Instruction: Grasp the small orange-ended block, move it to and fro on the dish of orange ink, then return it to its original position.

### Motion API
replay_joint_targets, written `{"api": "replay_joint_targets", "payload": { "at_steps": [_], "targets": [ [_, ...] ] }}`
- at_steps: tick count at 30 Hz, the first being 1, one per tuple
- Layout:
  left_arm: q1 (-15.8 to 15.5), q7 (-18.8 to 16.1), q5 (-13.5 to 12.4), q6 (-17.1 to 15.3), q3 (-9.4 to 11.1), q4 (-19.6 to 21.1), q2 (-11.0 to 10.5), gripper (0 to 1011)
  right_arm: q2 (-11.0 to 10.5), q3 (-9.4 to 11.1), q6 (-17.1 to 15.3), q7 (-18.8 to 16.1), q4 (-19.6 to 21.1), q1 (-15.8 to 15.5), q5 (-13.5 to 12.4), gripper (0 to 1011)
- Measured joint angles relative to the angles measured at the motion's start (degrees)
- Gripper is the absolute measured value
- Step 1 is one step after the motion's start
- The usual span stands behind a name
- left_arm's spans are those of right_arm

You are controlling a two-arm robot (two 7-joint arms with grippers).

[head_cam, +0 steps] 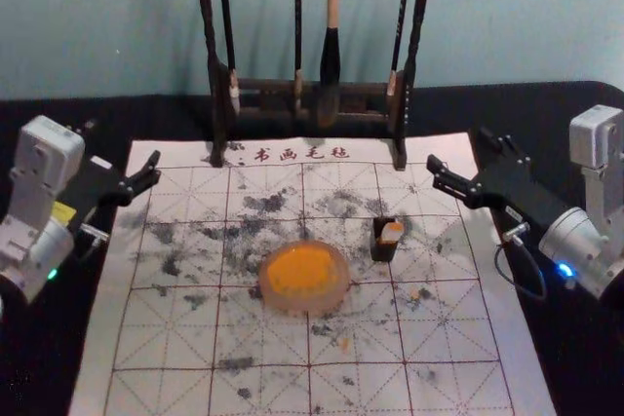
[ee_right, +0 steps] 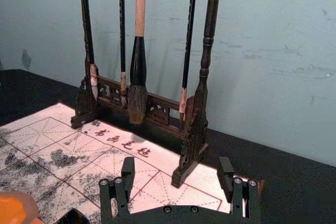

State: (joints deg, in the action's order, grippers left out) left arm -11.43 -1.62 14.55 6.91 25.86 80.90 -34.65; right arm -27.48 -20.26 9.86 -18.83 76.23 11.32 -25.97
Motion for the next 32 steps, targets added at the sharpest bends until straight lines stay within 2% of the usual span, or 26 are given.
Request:
{"api": "replay_joint_targets", "payload": {
  "at_steps": [32],
  "targets": [
    [0.0, 0.0, 0.0, 0.0, 0.0, 0.0, 0.0, 1001, -0.3, -0.1, 0.0, -0.2, 0.4, 0.0, -0.2, 1000]
  ]
}}
